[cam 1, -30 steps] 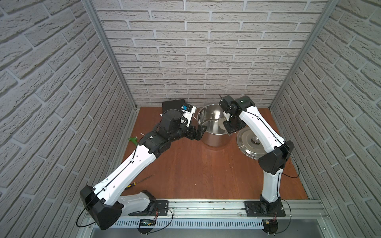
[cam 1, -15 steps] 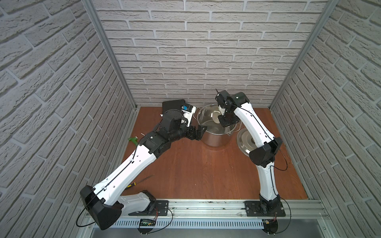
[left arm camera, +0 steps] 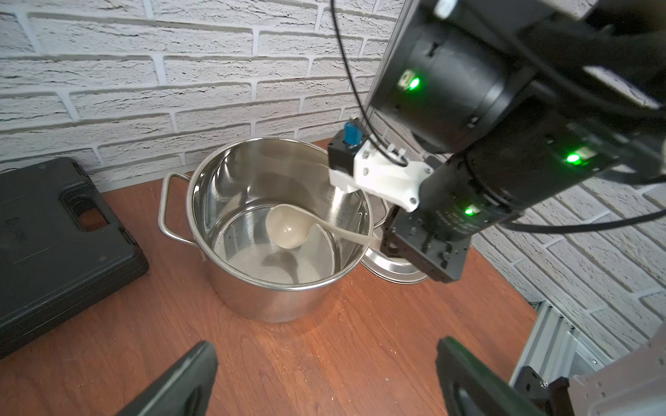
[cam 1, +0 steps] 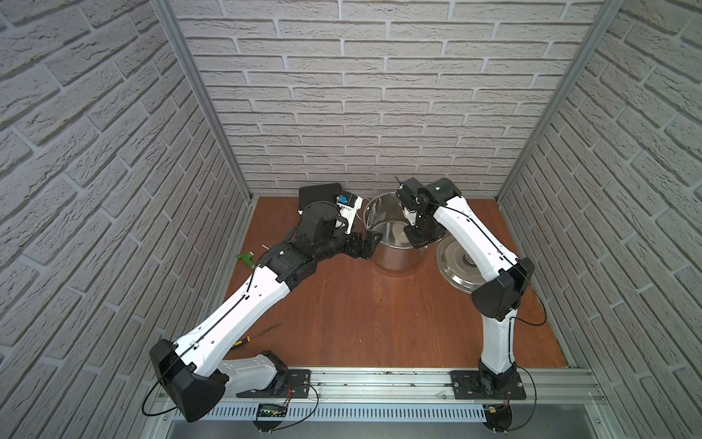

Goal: Stir the soup with a spoon
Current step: Stir the soup in the pan with a stick.

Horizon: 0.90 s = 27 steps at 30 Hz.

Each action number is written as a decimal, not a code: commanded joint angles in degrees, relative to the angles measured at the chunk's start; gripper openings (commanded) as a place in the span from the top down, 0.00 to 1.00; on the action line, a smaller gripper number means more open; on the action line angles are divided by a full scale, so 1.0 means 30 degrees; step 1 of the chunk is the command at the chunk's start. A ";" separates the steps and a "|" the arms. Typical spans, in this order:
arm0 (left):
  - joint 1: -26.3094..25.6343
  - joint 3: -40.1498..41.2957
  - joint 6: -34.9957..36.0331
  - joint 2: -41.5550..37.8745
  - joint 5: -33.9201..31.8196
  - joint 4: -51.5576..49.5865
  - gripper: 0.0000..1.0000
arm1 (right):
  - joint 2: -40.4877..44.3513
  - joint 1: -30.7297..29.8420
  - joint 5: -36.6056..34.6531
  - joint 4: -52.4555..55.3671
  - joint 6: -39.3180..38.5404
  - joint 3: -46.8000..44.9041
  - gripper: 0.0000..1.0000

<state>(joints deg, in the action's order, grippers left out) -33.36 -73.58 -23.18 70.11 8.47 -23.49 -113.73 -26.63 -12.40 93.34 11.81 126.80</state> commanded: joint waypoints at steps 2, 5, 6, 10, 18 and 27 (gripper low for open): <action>-0.0215 -0.0320 -0.0037 0.0026 -0.0231 0.0862 0.02 | 0.1422 0.0844 -0.0946 0.0008 0.0077 -0.0558 0.98; -0.0282 -0.0340 -0.0037 -0.0068 -0.0247 0.0733 0.02 | 0.0970 0.1022 -0.1687 -0.0059 -0.0137 0.0076 0.98; -0.0302 -0.0340 -0.0037 -0.0102 -0.0273 0.0693 0.02 | 0.0731 0.1054 -0.1864 0.0013 -0.0220 0.0477 0.98; -0.0381 -0.0271 -0.0046 -0.0183 -0.0305 0.0620 0.02 | -0.0974 0.1107 -0.1655 0.0509 -0.0385 0.2618 0.98; -0.0423 -0.0257 0.0007 -0.0023 -0.0276 0.0643 0.02 | -0.2492 0.0076 -0.0013 0.0155 -0.0388 0.4812 0.98; -0.0422 -0.0257 0.0047 0.0355 -0.0192 0.0979 0.02 | -0.2255 -0.1196 0.0480 0.0759 -0.0218 0.4270 0.98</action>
<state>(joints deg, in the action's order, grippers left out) -34.37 -73.58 -23.18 70.65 7.90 -23.49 -121.95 -29.45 -11.35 93.34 11.11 139.59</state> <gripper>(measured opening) 0.981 0.103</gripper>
